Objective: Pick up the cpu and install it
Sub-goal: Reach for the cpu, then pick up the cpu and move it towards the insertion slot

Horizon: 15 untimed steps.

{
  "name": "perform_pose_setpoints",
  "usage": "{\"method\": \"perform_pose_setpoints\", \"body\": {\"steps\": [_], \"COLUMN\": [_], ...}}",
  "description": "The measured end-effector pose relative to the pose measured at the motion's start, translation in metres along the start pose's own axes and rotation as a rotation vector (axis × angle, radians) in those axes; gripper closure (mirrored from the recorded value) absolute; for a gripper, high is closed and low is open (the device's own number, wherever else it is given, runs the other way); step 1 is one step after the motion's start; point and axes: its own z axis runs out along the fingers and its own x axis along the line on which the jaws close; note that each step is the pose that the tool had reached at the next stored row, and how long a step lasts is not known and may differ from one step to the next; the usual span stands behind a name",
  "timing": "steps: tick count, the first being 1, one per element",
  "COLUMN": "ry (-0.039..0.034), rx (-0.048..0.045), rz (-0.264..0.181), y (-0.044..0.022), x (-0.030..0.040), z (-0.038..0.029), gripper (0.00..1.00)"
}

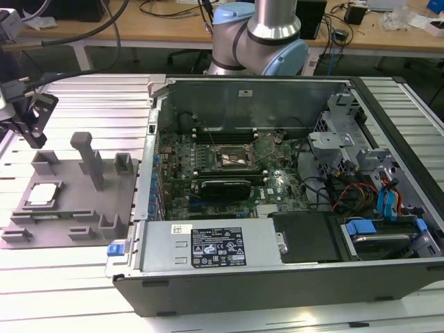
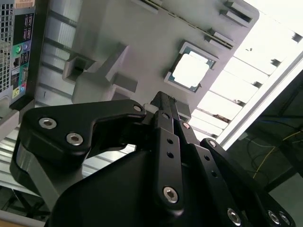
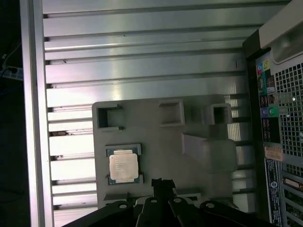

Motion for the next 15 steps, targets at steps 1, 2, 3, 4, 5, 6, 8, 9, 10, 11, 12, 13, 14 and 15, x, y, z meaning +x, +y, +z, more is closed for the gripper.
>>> {"method": "perform_pose_setpoints", "body": {"steps": [1,2,3,4,5,6,8,9,10,11,12,13,14,15], "ry": [0.0000,0.0000,0.0000,0.0001,0.0000,0.0001,0.0000,0.0000,0.0000,0.0001,0.0000,0.0000,0.0000,-0.0005], "rx": [0.0000,0.0000,0.0000,0.0000,0.0000,0.0000,0.0000,0.0000,0.0000,0.0000,0.0000,0.0000,0.0000,-0.0003], "rz": [0.000,0.000,0.000,0.000,0.000,0.000,0.000,0.000,0.000,0.000,0.000,0.000,0.000,0.000], "y": [0.0000,0.0000,0.0000,0.0000,0.0000,0.0000,0.0000,0.0000,0.0000,0.0000,0.0000,0.0000,0.0000,0.0000], "x": [0.0000,0.0001,0.0001,0.0001,0.0001,0.0001,0.0001,0.0001,0.0001,0.0001,0.0001,0.0001,0.0001,0.0011], "z": [0.0000,0.0000,0.0001,0.0001,0.0001,0.0001,0.0002,0.0002,0.0002,0.0003,0.0003,0.0003,0.0003,0.0007], "gripper": [0.89,0.89,0.89,0.89,0.89,0.89,0.89,0.89,0.89,0.89,0.89,0.89,0.89,0.89]}}
